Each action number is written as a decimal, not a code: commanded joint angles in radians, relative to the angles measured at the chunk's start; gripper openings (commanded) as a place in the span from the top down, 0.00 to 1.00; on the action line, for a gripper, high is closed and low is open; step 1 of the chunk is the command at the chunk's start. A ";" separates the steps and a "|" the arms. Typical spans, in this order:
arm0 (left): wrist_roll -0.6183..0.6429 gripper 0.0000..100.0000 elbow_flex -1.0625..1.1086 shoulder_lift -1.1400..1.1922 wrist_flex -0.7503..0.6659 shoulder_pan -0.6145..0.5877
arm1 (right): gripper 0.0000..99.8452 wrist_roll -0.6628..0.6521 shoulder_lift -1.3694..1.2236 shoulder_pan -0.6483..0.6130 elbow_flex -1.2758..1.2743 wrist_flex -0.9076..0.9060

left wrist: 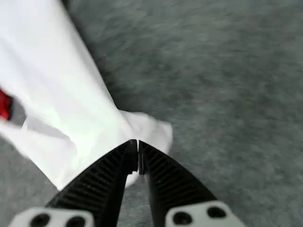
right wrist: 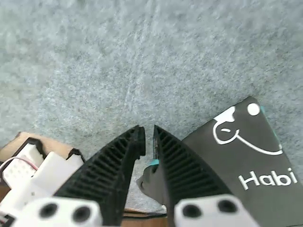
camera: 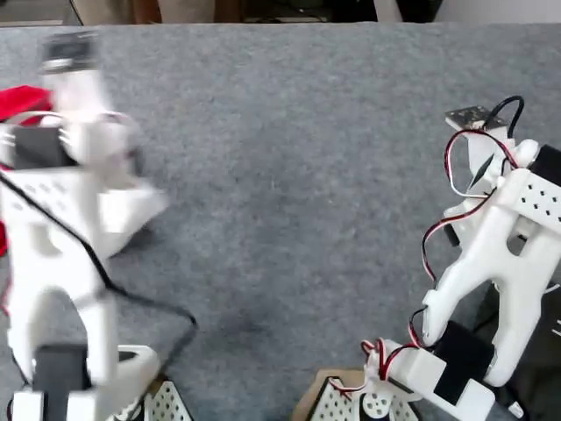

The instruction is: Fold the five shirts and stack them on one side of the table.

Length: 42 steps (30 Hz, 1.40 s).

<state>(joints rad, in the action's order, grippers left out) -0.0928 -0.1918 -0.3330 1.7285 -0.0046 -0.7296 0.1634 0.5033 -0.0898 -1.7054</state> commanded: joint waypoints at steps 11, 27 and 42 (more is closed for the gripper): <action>0.015 0.98 -0.008 0.104 -0.077 0.763 | 0.95 -0.106 -0.001 -0.030 0.001 0.046; -0.091 0.78 0.371 0.113 -0.140 -0.327 | 0.95 -0.097 0.007 -0.326 -0.179 0.089; -0.084 0.96 1.053 0.114 -1.000 -0.376 | 0.95 -0.041 0.001 -0.407 -0.194 0.141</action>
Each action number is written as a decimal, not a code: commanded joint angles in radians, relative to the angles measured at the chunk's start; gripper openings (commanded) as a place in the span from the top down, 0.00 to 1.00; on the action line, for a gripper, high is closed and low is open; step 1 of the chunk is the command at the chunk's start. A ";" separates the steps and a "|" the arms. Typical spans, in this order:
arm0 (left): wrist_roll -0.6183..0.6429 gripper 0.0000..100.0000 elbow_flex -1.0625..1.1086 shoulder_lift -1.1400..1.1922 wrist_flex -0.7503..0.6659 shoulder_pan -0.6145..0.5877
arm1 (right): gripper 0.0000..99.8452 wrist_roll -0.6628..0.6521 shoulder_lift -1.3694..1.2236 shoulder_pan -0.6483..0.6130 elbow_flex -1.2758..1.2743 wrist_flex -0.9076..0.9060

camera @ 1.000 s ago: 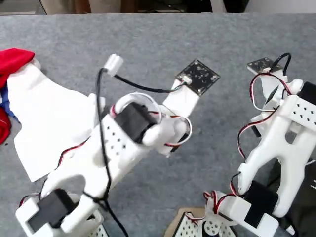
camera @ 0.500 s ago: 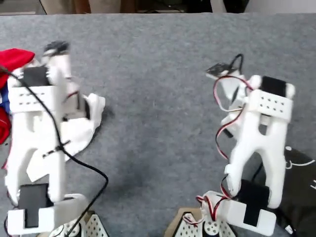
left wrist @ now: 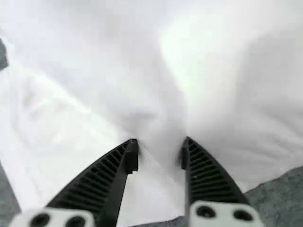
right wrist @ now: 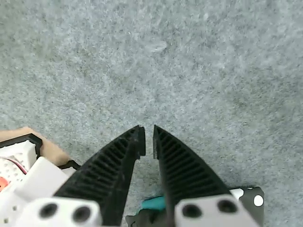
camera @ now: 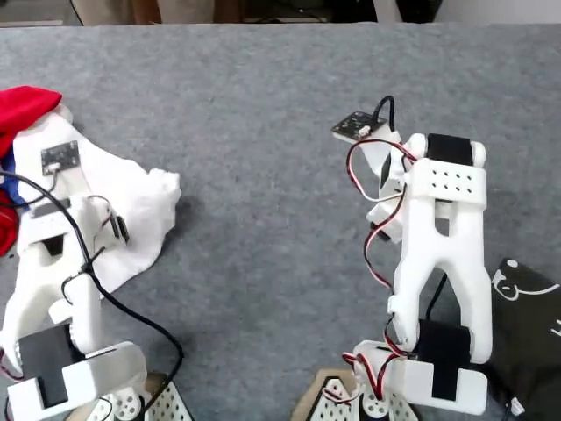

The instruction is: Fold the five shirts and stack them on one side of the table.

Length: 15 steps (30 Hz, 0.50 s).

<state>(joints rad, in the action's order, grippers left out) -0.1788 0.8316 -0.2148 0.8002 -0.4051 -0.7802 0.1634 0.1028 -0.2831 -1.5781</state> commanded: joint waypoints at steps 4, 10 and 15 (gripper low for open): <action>0.002 0.98 -0.008 -0.018 -0.029 0.052 | 0.95 0.009 0.002 -0.007 -0.001 0.009; -0.002 0.98 -0.275 -0.127 0.342 0.213 | 0.95 0.009 0.001 -0.005 -0.002 0.009; -0.017 0.98 -0.351 -0.242 0.489 0.569 | 0.95 0.006 0.001 -0.005 -0.002 0.015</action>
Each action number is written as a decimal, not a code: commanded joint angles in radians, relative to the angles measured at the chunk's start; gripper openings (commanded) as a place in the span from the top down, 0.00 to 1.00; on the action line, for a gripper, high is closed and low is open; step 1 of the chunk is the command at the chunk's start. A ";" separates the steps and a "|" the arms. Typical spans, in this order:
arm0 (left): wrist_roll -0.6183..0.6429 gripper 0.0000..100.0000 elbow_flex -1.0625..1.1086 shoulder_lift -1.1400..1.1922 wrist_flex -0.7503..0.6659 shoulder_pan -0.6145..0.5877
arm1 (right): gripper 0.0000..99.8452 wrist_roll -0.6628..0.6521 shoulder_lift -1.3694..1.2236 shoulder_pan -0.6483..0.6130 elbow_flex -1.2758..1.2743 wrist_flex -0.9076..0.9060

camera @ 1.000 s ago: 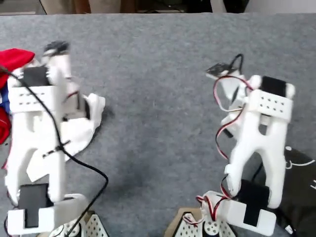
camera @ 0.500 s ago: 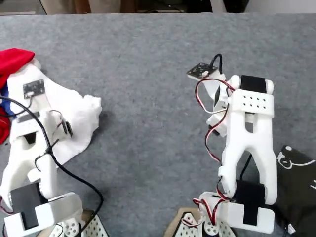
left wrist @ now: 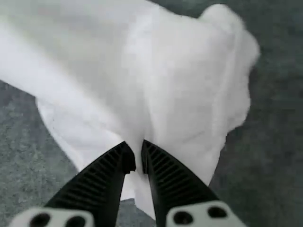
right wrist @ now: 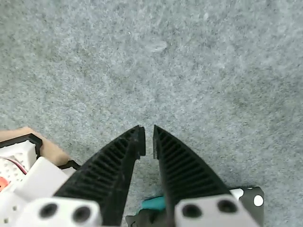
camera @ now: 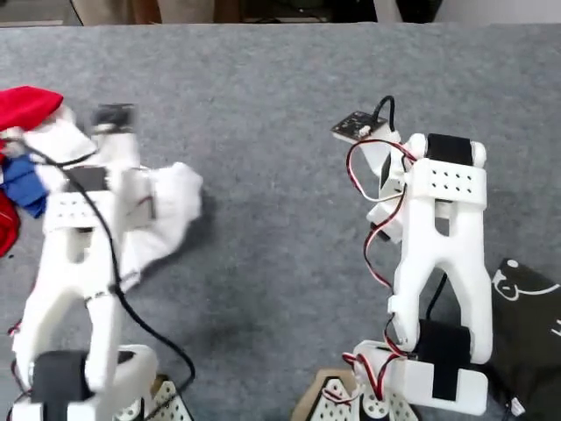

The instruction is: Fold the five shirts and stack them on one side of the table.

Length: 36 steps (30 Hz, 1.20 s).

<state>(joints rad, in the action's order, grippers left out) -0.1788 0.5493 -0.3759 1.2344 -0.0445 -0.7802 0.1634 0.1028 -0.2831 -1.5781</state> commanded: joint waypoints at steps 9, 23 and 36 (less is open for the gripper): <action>-0.031 0.98 -0.112 -0.128 -0.029 0.695 | 0.95 -0.086 0.007 0.180 0.018 0.014; 0.470 0.72 -0.597 0.417 0.049 0.643 | 0.95 -0.247 0.008 0.414 0.028 -0.044; 0.143 0.71 -0.778 0.456 0.463 0.153 | 0.95 -0.249 0.268 -0.022 -0.007 -0.201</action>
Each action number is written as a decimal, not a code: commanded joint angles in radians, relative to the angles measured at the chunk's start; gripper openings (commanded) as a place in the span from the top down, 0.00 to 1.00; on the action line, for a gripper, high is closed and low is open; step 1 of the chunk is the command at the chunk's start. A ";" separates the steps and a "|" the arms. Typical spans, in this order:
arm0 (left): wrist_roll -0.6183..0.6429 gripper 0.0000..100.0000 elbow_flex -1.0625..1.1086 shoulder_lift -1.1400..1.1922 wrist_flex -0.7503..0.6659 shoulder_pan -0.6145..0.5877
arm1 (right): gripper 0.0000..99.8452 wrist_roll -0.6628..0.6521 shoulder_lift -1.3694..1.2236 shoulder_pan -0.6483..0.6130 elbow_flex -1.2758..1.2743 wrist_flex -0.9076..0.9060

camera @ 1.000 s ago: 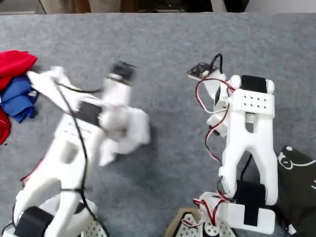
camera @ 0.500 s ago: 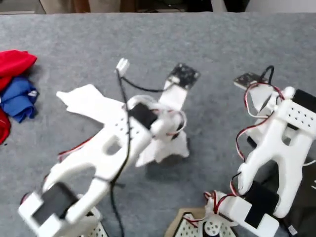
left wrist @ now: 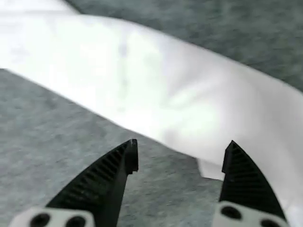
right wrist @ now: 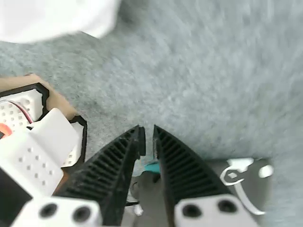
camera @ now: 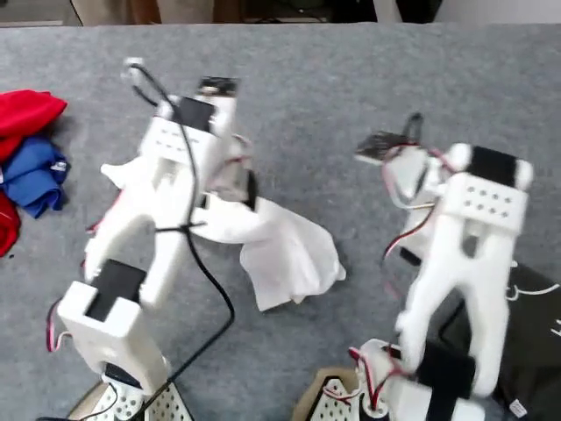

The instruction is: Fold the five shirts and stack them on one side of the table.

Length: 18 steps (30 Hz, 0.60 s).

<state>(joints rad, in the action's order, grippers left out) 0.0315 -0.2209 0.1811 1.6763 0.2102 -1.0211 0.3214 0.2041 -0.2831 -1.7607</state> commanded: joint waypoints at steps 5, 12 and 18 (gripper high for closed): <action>-0.201 0.71 0.080 -0.312 0.009 -0.344 | 0.95 0.002 0.260 -0.394 -0.140 -0.020; -0.373 0.70 0.436 -0.487 -0.244 -0.825 | 0.95 0.135 0.401 -0.858 -0.272 -0.018; -0.420 0.71 0.732 -0.559 -0.420 -1.079 | 0.85 0.239 0.383 -1.121 -0.394 0.055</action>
<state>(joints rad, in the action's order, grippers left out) -0.3736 0.4051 -0.3176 1.3357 -0.7764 -0.8232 0.6958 -0.8132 -0.6375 -1.7530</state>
